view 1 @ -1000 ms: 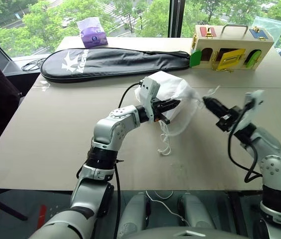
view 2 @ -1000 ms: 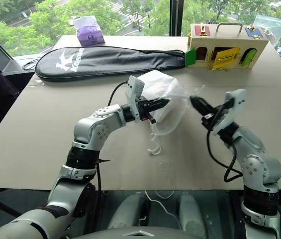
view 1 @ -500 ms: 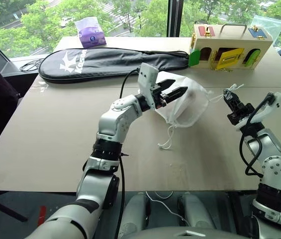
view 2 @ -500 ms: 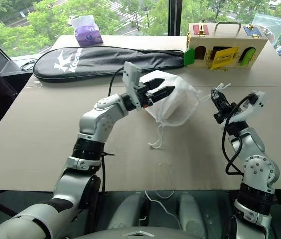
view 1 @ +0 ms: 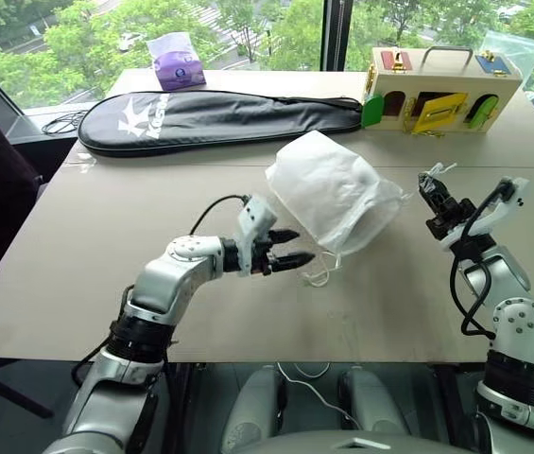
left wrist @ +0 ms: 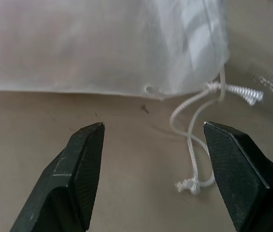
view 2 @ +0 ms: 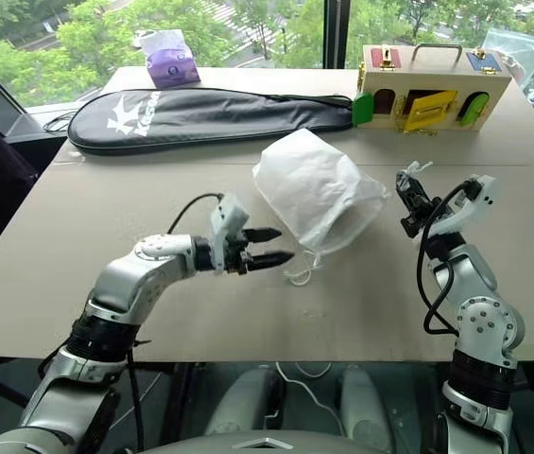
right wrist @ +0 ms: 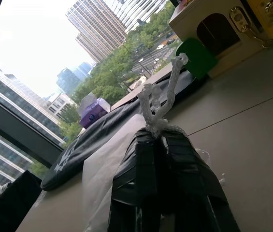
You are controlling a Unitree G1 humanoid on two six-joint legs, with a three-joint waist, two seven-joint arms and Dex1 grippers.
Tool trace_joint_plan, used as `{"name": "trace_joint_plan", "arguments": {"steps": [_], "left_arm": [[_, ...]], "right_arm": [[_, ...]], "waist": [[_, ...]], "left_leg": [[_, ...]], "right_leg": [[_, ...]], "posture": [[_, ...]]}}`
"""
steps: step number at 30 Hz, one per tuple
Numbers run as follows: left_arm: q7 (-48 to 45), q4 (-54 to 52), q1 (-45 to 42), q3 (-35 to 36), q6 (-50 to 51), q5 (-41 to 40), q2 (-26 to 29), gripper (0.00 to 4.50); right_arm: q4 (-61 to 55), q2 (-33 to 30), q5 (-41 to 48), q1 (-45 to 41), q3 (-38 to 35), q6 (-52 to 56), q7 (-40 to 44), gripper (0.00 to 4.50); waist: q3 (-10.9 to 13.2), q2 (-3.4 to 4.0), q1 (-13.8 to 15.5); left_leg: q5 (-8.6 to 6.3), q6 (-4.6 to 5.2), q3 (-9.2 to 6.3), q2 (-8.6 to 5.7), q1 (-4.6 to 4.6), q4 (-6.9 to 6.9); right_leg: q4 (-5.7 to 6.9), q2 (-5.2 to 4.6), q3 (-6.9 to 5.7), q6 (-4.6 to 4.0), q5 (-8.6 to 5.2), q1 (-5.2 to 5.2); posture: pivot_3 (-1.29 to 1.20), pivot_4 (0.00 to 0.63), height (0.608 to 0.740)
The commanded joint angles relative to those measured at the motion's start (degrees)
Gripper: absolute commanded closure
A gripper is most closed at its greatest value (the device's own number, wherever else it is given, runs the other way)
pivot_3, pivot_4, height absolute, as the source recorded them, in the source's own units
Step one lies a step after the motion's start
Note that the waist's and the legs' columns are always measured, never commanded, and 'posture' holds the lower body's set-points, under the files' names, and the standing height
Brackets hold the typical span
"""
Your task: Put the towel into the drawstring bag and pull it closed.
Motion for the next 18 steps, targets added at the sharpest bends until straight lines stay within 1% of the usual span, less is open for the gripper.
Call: {"name": "trace_joint_plan", "arguments": {"steps": [1, 4, 9, 11, 13, 16, 18], "left_arm": [[1.45, -0.55, 0.87, -0.46, -4.02, 1.74, -2.49, 1.19], [1.38, 0.61, 3.23, -3.33, -7.65, 5.51, -2.87, 1.19], [0.65, 1.89, 7.03, -7.03, -13.86, 11.32, -1.35, 1.19], [0.93, 3.96, 7.72, -8.48, -18.06, 14.97, -0.17, 1.19], [2.64, 6.95, 7.86, -8.40, -21.83, 17.44, -0.53, 1.19], [3.79, 9.73, 8.02, -7.73, -25.64, 18.23, -1.58, 1.19], [3.74, 11.61, 8.69, -8.16, -29.46, 19.38, -1.48, 1.70]], "right_arm": [[-1.84, -0.38, 1.77, -0.70, -0.41, -1.12, -0.23, 4.50], [-2.01, -0.54, 2.48, -0.75, -1.05, -1.23, -0.73, 4.50], [-2.39, -1.30, 2.61, -0.11, -1.17, -1.44, -1.04, 4.50], [-2.48, -1.39, 2.70, 0.06, -1.24, -1.55, -1.12, 4.50], [-2.55, -1.40, 2.73, 0.20, -1.27, -1.69, -1.19, 4.50], [-2.61, -1.45, 2.73, 0.40, -1.15, -1.93, -1.25, 4.50], [-2.57, -1.54, 2.70, 0.60, -1.21, -2.13, -1.23, 4.50]], "waist": [[0.00, 0.00, -0.02], [-0.01, 0.01, -0.13], [-0.06, 0.08, -0.15], [-0.11, 0.14, -0.17], [-0.16, 0.17, -0.15], [-0.25, 0.23, -0.08], [-0.33, 0.29, -0.08]], "left_leg": [[0.00, 0.00, 0.00, 0.00, 0.01, 0.00], [0.00, 0.00, 0.00, 0.01, 0.01, 0.00], [0.00, 0.01, 0.02, 0.03, 0.05, -0.03], [-0.01, 0.01, 0.05, 0.03, 0.08, -0.04], [-0.01, 0.01, 0.06, 0.03, 0.09, -0.04], [-0.01, 0.01, 0.05, 0.03, 0.11, -0.03], [0.00, 0.02, 0.05, 0.03, 0.14, -0.02]], "right_leg": [[0.01, 0.00, 0.00, 0.00, 0.00, 0.00], [0.00, -0.01, 0.00, 0.00, 0.00, 0.00], [0.01, -0.01, 0.02, -0.01, 0.00, 0.00], [0.01, -0.01, 0.06, -0.01, 0.00, 0.01], [0.01, -0.01, 0.06, -0.01, 0.00, 0.02], [0.01, -0.02, 0.05, 0.00, 0.00, 0.05], [0.00, -0.03, 0.05, 0.00, 0.00, 0.08]], "posture": [[0.00, 0.150, 0.740], [0.00, 0.150, 0.740], [0.00, 0.150, 0.740], [0.00, 0.150, 0.740], [0.00, 0.150, 0.740], [0.00, 0.150, 0.740], [0.00, 0.150, 0.740]]}}
